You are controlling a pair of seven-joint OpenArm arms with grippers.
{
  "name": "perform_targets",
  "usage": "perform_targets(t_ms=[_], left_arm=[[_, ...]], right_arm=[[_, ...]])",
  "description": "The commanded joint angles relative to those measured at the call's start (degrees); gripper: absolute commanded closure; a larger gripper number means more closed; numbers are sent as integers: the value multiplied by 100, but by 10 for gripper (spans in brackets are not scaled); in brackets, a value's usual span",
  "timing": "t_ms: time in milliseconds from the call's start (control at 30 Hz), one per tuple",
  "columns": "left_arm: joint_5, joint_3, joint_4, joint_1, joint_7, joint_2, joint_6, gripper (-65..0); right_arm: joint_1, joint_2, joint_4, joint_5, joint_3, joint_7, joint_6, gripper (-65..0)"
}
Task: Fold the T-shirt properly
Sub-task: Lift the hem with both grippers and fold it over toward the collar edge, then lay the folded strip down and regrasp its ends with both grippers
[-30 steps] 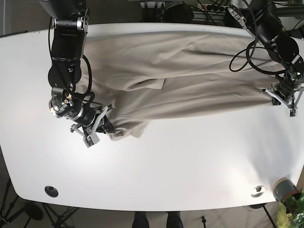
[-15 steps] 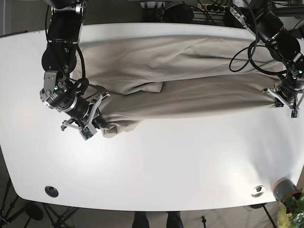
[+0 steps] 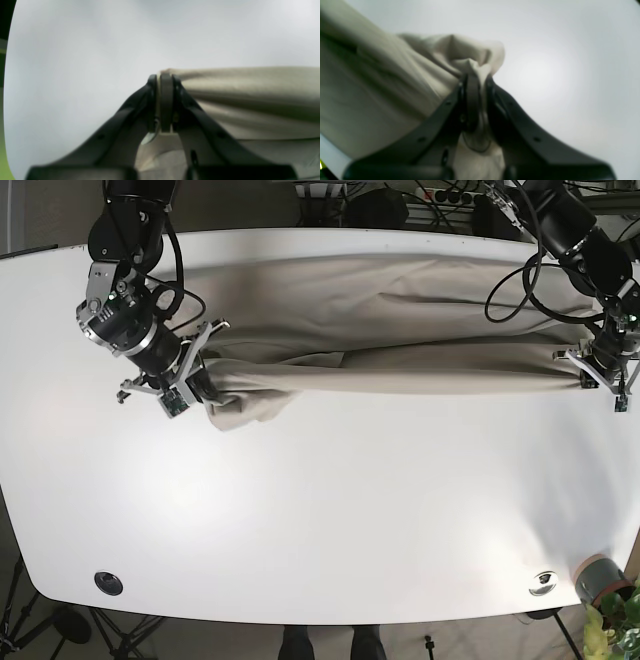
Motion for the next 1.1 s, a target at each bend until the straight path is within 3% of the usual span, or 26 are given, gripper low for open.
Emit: perform_targets(t_ms=[0,400,433,567,633,733,867,933,1067], left_arm=[[11,-1,115,134,-45,-130,16,0],[11,35,115,872,-45,-218,16,-13],[11,87,115,925,-45,-227,16,-42],[11,184,106,1083,-45,-227,16,-200],[11,184,106,1083,-45,-227,16,-260],[11,184,98,1074,-45,-227,16,-306],[3,175,247,1065,-45,-227,16,-315],[-32,167,528,1065,-45,-209,16,-315],[-630,167,1100,1118,-36,-218,16,-315]], right_arm=[[-98,47,130,-28,68,35,-32,0],[-836,-147,121,-37,86,0,-45,0],[-889,-156,121,-28,86,0,-45,-24],[-1135,-173,121,-28,86,18,-45,-274],[-1214,-226,121,-28,86,18,-45,-366],[-1285,-367,148,-10,306,26,-32,-400],[-1267,-454,139,561,781,18,-32,-400],[-1258,-419,139,1080,983,-9,-32,-400],[-1249,-68,121,1941,1106,-9,-32,-400]])
